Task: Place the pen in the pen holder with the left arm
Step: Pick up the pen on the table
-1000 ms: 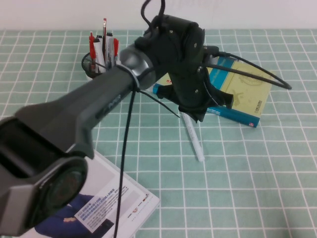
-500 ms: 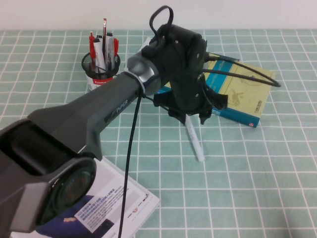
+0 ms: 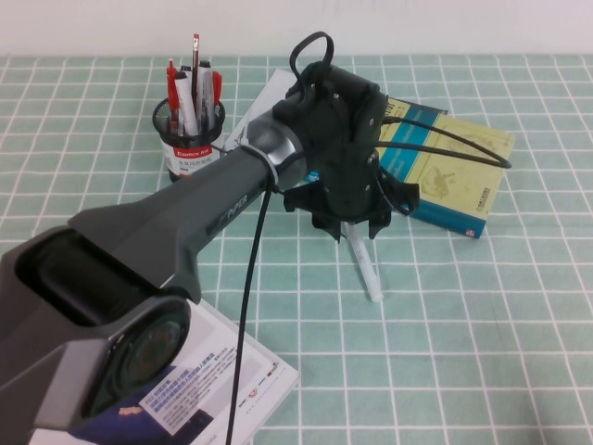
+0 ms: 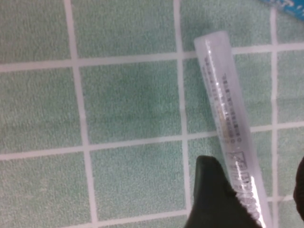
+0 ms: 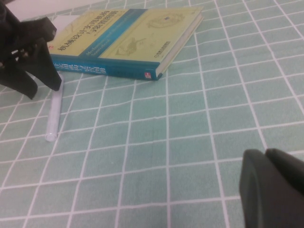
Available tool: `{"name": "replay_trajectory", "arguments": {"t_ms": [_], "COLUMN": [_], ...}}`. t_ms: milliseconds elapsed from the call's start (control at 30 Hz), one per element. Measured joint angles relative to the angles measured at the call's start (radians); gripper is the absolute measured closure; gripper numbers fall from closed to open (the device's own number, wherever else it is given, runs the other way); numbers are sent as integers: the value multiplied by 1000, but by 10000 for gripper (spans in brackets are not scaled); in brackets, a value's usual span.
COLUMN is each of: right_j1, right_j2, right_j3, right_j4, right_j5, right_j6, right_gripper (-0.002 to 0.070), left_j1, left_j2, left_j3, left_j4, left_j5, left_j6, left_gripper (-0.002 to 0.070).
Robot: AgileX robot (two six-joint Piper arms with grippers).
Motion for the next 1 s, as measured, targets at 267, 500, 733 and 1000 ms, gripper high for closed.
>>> {"name": "replay_trajectory", "arguments": {"t_ms": [267,500,733,1000], "right_j1": [0,0,0,0], "right_j2": [0,0,0,0], "right_j3": [0,0,0,0], "right_j4": [0,0,0,0], "right_j5": [0,0,0,0], "right_j6": [0,0,0,0], "right_gripper": [696,696,696,696], "left_j1": [0,0,0,0], "left_j2": [32,44,46,46], "left_j3": [-1,-3,-7,-7], "left_j4": [-14,-20,-20,-20], "left_j5": [24,31,33,46], "left_j6": [-4,-4,10,61], "left_gripper": [356,356,383,529]}}
